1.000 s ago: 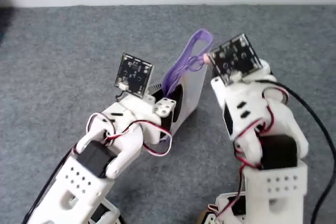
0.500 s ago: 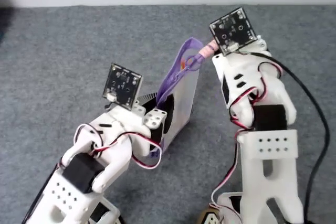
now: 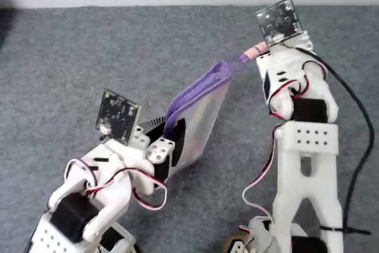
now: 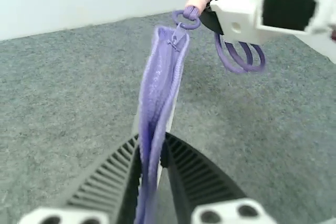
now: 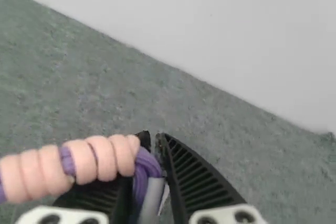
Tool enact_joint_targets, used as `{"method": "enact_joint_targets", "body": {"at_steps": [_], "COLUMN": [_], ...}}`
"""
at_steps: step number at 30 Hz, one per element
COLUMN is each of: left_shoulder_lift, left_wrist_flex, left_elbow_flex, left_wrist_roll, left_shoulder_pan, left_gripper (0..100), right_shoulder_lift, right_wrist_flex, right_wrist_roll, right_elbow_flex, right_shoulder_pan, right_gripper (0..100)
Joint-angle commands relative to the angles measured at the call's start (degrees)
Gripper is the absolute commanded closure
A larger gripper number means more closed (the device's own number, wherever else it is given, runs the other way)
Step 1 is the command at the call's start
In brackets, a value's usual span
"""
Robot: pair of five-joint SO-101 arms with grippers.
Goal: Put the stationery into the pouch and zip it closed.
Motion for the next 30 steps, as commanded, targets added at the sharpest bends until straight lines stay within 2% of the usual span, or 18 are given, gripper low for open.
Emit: {"method": "enact_joint_targets", "body": {"at_steps": [1,7,12,14,17,22,24,30], "left_shoulder_lift": [-4.48,-8.09,-8.44,-8.44,-8.35,-8.35,-8.35,-8.35], "left_wrist_flex": [2.55,6.07,6.51,6.24,6.15,6.15,6.15,6.15], "left_elbow_flex": [-0.48,-0.48,-0.48,-0.48,-0.48,-0.48,-0.48,-0.48], "left_wrist_roll": [0.70,0.53,0.53,0.44,0.44,0.44,0.44,0.44], "left_shoulder_pan": [0.00,0.00,0.00,0.00,0.00,0.00,0.00,0.00], "left_gripper": [99,99,99,99,99,99,99,99], "right_shoulder_lift": [2.15,5.32,3.38,1.19,-3.56,-11.82,-14.46,-17.27], "right_wrist_flex": [-3.30,-4.97,-4.44,-0.13,13.76,31.52,34.77,36.00], "right_wrist_roll": [0.35,0.35,0.35,0.53,2.99,3.16,3.08,-0.88], "right_elbow_flex": [-0.26,-0.35,-0.35,-0.35,-0.35,0.00,0.00,0.00], "right_shoulder_pan": [4.70,7.52,5.93,4.70,1.45,-2.95,-5.85,-17.36], "right_gripper": [99.1,99.1,99.1,99.1,96.5,78.5,74.7,74.6]}}
